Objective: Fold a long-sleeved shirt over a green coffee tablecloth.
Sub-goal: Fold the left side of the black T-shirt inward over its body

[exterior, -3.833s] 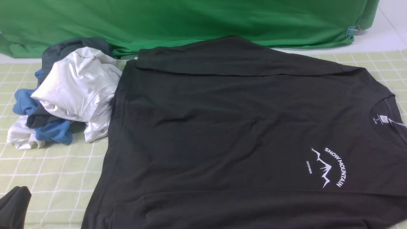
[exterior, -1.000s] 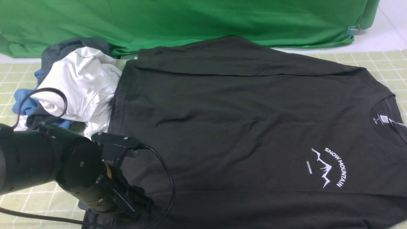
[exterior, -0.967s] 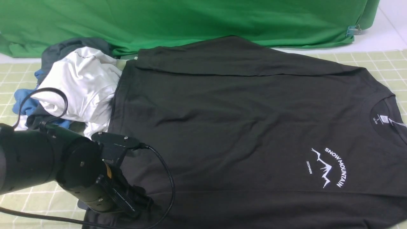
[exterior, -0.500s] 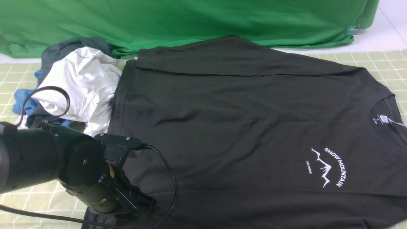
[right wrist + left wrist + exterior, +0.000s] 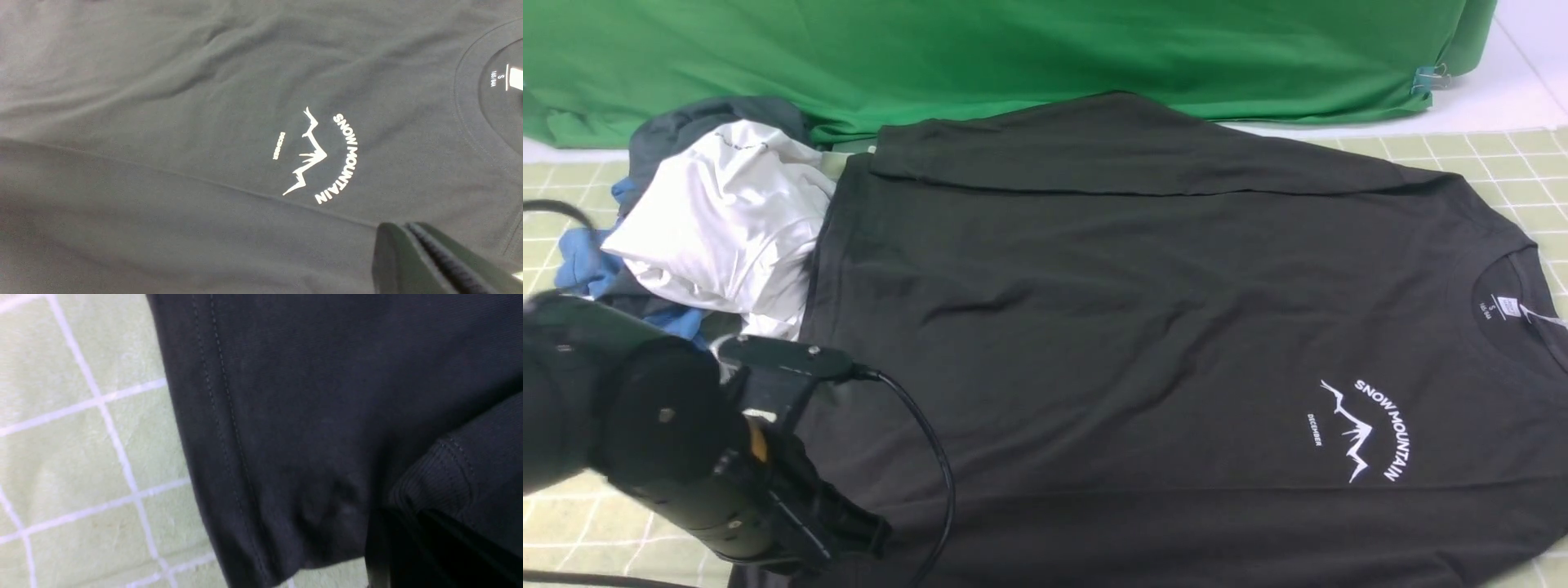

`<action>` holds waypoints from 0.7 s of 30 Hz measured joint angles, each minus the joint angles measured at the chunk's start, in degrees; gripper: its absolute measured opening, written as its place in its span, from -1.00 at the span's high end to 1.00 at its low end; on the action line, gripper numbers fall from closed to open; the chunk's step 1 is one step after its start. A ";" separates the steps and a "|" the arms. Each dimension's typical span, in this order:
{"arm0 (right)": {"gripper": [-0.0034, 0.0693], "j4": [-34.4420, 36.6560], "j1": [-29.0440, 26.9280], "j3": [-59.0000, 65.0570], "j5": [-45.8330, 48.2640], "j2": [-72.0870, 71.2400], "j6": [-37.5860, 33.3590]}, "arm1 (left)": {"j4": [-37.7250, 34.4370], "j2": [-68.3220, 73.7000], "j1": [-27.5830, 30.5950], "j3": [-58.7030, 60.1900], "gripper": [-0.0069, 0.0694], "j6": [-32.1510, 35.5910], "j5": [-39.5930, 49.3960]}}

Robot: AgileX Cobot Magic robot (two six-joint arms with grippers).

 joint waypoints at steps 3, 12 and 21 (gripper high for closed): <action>0.82 0.00 0.00 0.00 0.00 0.00 0.00 | -0.56 -2.56 0.00 -2.00 0.72 0.00 1.72; 0.80 0.00 0.00 0.00 -0.22 0.00 0.00 | 3.67 0.58 0.00 -22.04 0.72 0.07 2.96; 0.75 0.00 0.00 0.00 -0.27 0.00 0.11 | 10.14 12.31 3.96 -36.97 0.72 0.18 2.97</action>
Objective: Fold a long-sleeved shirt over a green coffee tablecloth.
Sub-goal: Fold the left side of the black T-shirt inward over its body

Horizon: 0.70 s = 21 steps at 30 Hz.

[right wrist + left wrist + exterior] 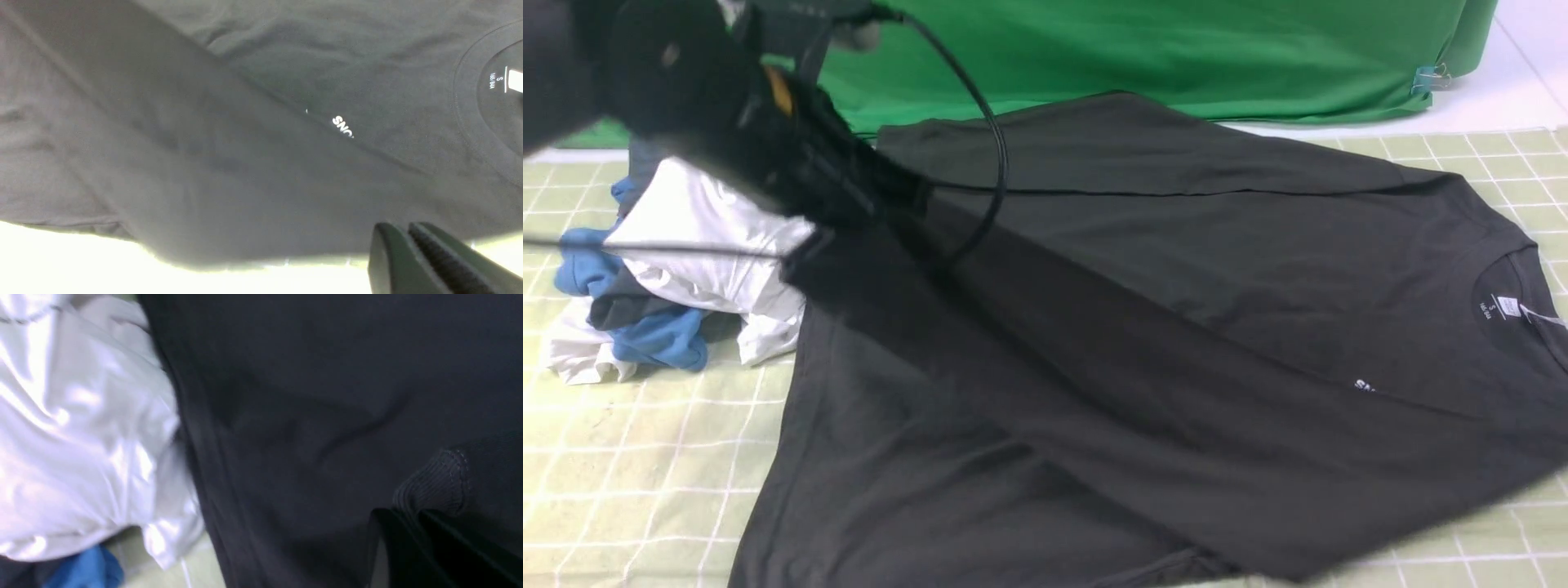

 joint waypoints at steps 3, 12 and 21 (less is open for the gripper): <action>0.73 0.00 0.00 0.00 0.00 0.00 0.00 | 0.84 4.95 2.17 -4.03 0.72 0.11 -0.29; 0.71 0.00 0.00 0.00 1.76 0.00 -0.04 | 2.40 13.50 2.89 -8.26 0.72 2.29 -4.06; 0.55 0.11 0.00 -4.02 13.48 6.98 0.91 | 4.85 16.22 2.89 -8.32 0.55 2.35 -7.52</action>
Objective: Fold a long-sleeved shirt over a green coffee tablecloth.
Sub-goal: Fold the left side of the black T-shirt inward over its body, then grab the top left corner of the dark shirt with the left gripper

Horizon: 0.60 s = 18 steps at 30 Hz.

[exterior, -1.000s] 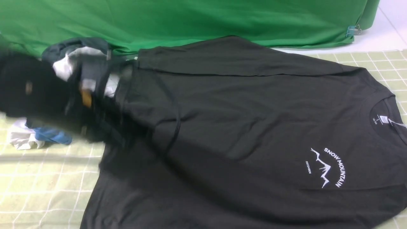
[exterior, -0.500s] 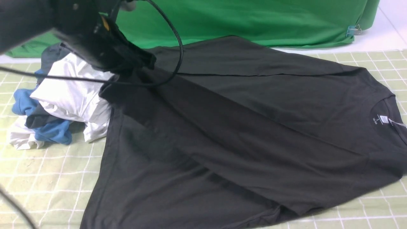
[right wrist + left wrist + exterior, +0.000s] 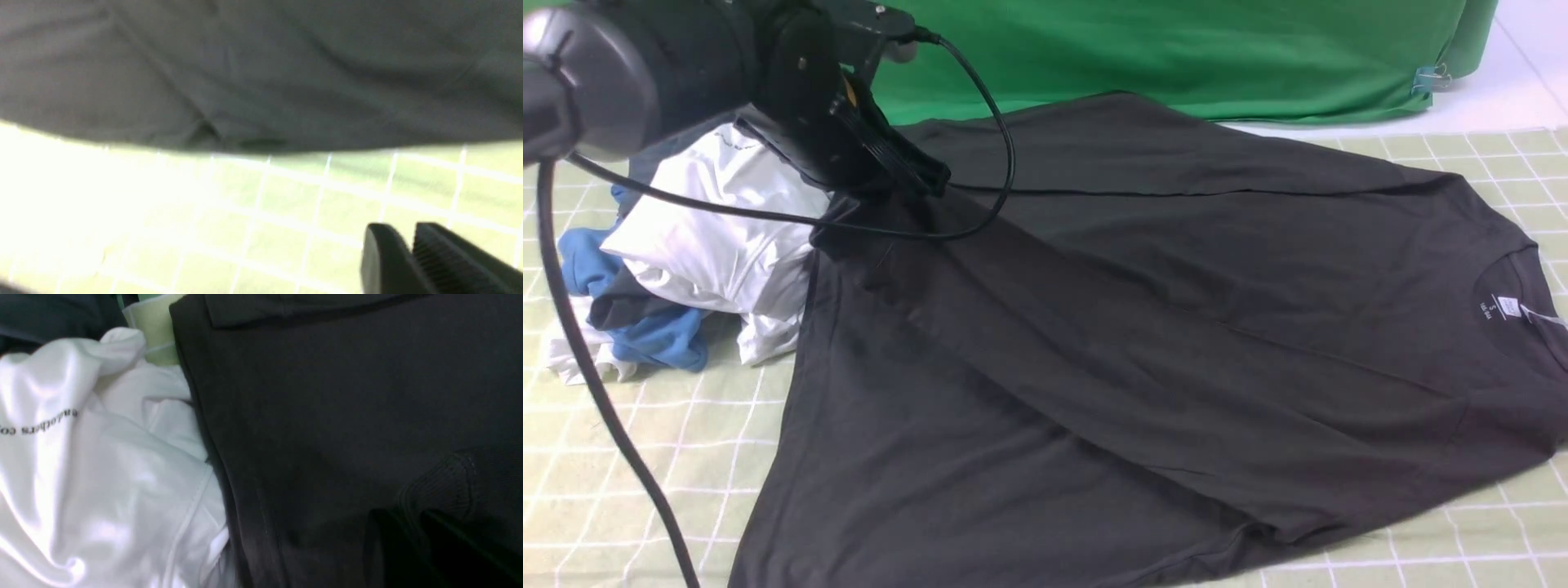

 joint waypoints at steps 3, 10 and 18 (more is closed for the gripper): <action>0.31 0.18 0.00 -0.38 0.07 4.17 -3.46 | 0.62 0.50 0.00 0.00 0.32 0.00 -0.94; -0.10 -0.73 7.77 -0.44 -5.63 14.27 -6.38 | 4.03 0.46 0.00 -0.06 -0.32 0.00 -1.03; -0.20 -5.67 20.01 -0.49 -16.83 29.70 -6.39 | -0.41 -4.21 0.00 -0.17 -0.05 -1.87 10.80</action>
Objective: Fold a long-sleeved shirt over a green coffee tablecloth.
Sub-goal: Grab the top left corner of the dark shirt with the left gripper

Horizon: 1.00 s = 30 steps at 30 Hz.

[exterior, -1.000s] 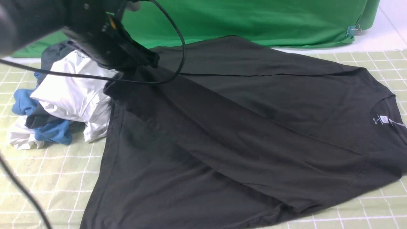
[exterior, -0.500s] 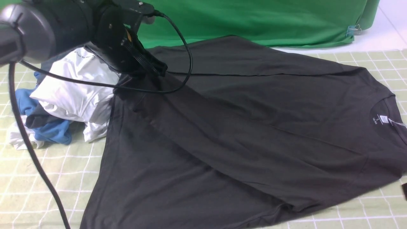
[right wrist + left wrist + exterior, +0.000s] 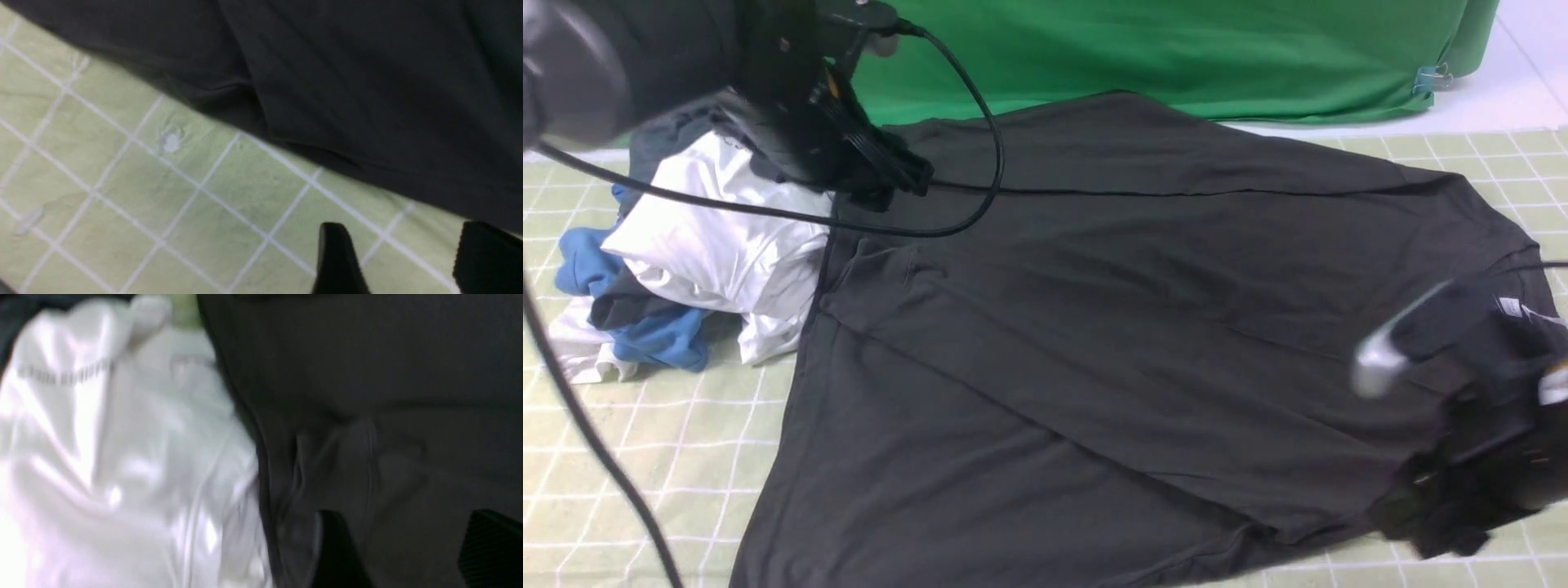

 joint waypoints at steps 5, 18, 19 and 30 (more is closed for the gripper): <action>-0.47 -2.63 1.05 0.00 -5.17 8.80 0.82 | -5.84 -6.01 0.00 4.33 0.69 1.90 5.78; -0.24 -3.28 1.12 -0.36 -10.77 15.55 1.00 | -19.61 -22.65 0.00 28.12 0.81 5.07 -2.87; -0.07 -3.57 1.12 -0.41 -10.99 15.57 1.00 | -19.66 -23.09 0.00 28.70 0.81 5.12 -2.81; 0.84 -4.20 1.12 -0.50 -5.89 15.38 2.98 | -19.74 -23.69 0.00 29.62 0.80 6.43 1.71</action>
